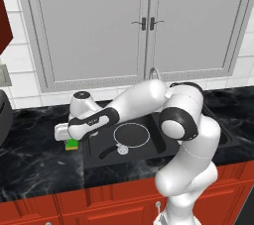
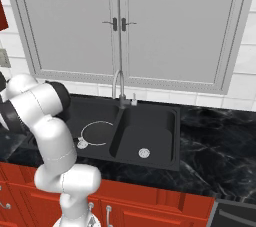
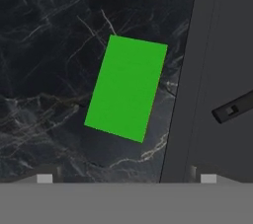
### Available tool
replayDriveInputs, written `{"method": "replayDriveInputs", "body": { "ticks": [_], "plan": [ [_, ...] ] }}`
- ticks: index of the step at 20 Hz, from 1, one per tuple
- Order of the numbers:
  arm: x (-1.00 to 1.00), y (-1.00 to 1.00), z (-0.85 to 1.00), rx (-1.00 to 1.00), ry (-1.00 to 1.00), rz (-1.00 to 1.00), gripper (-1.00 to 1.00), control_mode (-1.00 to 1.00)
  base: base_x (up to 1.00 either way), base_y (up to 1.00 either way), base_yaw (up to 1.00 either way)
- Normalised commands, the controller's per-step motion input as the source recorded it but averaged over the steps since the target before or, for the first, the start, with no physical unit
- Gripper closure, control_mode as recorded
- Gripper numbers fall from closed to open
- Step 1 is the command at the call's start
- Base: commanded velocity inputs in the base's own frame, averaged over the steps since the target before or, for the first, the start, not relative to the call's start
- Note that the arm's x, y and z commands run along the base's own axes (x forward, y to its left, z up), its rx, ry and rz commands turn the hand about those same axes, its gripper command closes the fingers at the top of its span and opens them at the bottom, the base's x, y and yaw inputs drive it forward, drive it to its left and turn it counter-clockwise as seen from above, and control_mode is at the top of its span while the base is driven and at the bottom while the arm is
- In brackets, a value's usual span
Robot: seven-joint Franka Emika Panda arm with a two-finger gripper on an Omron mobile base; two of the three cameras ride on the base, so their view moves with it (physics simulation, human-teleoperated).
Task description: Pick the pan and sponge and place them into the sink. Then turn on the water.
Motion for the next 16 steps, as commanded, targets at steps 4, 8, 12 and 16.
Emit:
{"method": "replayDriveInputs", "body": {
  "ticks": [4,8,12,16],
  "plan": [
    [0.11,0.00,-0.03,0.00,0.00,0.00,-1.00,-1.00,0.00,0.00,0.00],
    [0.20,0.00,-0.02,0.00,0.00,0.00,-1.00,-1.00,0.00,0.00,0.00],
    [0.21,0.00,-0.04,0.00,0.00,0.00,-1.00,-1.00,0.00,0.00,0.00],
    [0.15,0.00,-0.12,0.00,0.00,0.00,-1.00,-1.00,0.00,0.00,0.00]
  ]
}}
